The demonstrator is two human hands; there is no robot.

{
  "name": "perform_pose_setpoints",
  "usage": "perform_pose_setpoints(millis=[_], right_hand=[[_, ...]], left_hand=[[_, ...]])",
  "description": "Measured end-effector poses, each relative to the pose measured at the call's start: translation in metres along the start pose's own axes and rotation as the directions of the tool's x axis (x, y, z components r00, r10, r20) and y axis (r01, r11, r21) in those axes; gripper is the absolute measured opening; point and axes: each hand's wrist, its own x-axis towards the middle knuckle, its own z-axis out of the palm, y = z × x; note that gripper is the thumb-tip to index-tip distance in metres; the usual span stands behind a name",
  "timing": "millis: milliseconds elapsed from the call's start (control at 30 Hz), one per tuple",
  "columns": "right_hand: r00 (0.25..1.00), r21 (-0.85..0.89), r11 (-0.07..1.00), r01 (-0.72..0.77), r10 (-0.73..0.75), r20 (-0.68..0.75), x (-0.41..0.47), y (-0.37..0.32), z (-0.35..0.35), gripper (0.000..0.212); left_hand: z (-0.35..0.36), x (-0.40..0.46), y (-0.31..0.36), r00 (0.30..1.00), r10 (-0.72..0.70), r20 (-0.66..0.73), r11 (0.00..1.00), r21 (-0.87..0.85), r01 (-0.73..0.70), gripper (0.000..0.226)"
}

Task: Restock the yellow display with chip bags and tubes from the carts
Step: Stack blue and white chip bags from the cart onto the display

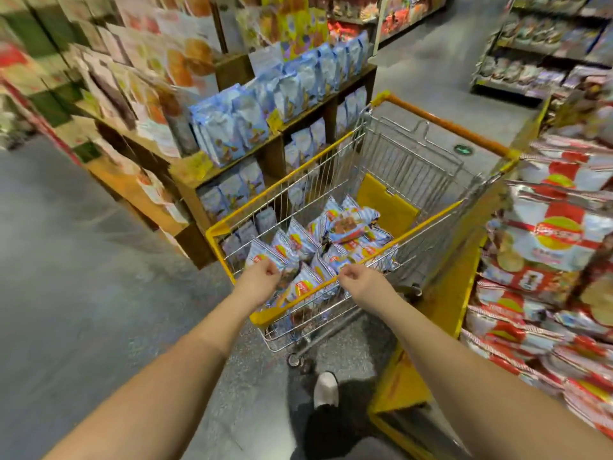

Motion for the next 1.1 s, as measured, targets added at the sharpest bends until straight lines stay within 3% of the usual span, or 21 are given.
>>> perform_pose_setpoints(millis=[233, 400, 567, 733, 833, 933, 1033, 1100], right_hand=[[0.984, -0.083, 0.996, -0.043, 0.057, 0.169, 0.138, -0.005, 0.031, 0.034], [0.886, -0.258, 0.955, -0.145, 0.242, 0.395, 0.224, 0.010, 0.069, 0.039], [0.803, -0.255, 0.916, -0.310, 0.396, 0.445, 0.274, 0.025, 0.106, 0.050], [0.793, -0.313, 0.856, -0.411, 0.505, 0.341, 0.291, 0.040, 0.140, 0.072], [0.801, -0.370, 0.835, -0.407, 0.521, 0.295, 0.300, 0.053, 0.152, 0.059], [0.759, -0.439, 0.819, -0.369, 0.538, 0.367, 0.301, 0.056, 0.150, 0.013], [0.759, -0.518, 0.797, -0.309, 0.535, 0.371, 0.294, 0.046, 0.146, 0.021], [0.786, -0.540, 0.774, -0.331, 0.542, 0.297, 0.282, 0.032, 0.146, 0.019]], left_hand=[[0.002, 0.116, -0.011, 0.993, -0.034, 0.115, 0.989, 0.149, 0.017, 0.015], [0.019, 0.209, -0.031, 0.974, -0.080, 0.212, 0.935, 0.356, -0.001, 0.022], [0.036, 0.278, -0.050, 0.953, -0.092, 0.290, 0.839, 0.538, -0.083, 0.050], [0.052, 0.324, -0.071, 0.907, -0.122, 0.404, 0.753, 0.633, -0.181, 0.069], [0.056, 0.326, -0.082, 0.896, -0.116, 0.429, 0.715, 0.662, -0.224, 0.064], [0.055, 0.317, -0.090, 0.920, -0.090, 0.381, 0.656, 0.718, -0.233, 0.046], [0.048, 0.306, -0.093, 0.944, -0.127, 0.304, 0.649, 0.745, -0.152, 0.034], [0.036, 0.290, -0.093, 0.950, -0.134, 0.281, 0.639, 0.757, -0.133, 0.039]])
